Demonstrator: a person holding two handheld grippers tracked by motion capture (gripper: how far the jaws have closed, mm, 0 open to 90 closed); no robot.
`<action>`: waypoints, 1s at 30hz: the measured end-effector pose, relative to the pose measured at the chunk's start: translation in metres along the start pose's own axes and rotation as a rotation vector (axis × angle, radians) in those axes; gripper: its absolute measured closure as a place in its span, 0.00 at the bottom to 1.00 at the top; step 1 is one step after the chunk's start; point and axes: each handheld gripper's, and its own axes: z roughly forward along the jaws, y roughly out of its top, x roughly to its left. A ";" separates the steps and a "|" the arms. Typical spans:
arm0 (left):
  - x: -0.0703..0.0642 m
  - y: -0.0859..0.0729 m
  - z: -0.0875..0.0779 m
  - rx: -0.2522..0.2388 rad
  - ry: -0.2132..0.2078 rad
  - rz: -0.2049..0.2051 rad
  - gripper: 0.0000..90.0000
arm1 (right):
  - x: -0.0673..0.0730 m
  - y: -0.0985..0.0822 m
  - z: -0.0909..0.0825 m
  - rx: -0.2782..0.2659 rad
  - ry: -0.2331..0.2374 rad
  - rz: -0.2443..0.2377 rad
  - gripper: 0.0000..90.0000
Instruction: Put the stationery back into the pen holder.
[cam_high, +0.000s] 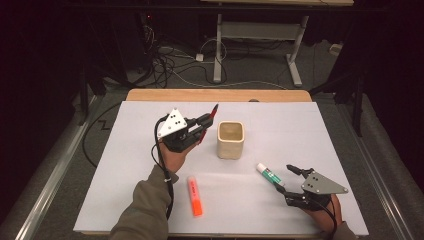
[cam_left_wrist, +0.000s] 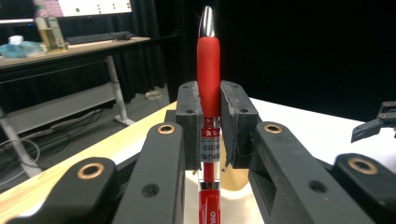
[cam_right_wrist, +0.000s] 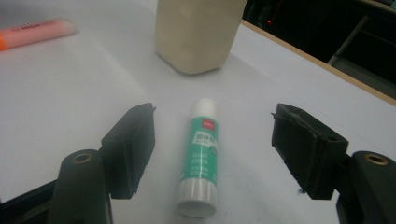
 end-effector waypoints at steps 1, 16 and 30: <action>-0.001 0.001 0.002 -0.003 -0.005 0.001 0.86 | 0.000 0.000 0.000 -0.003 -0.001 0.000 0.35; -0.011 0.020 0.032 -0.048 -0.091 0.006 0.86 | 0.000 0.000 0.000 -0.002 -0.004 -0.001 0.35; -0.014 0.022 0.057 -0.054 -0.136 0.012 0.86 | -0.001 0.000 -0.001 -0.008 -0.004 -0.005 0.35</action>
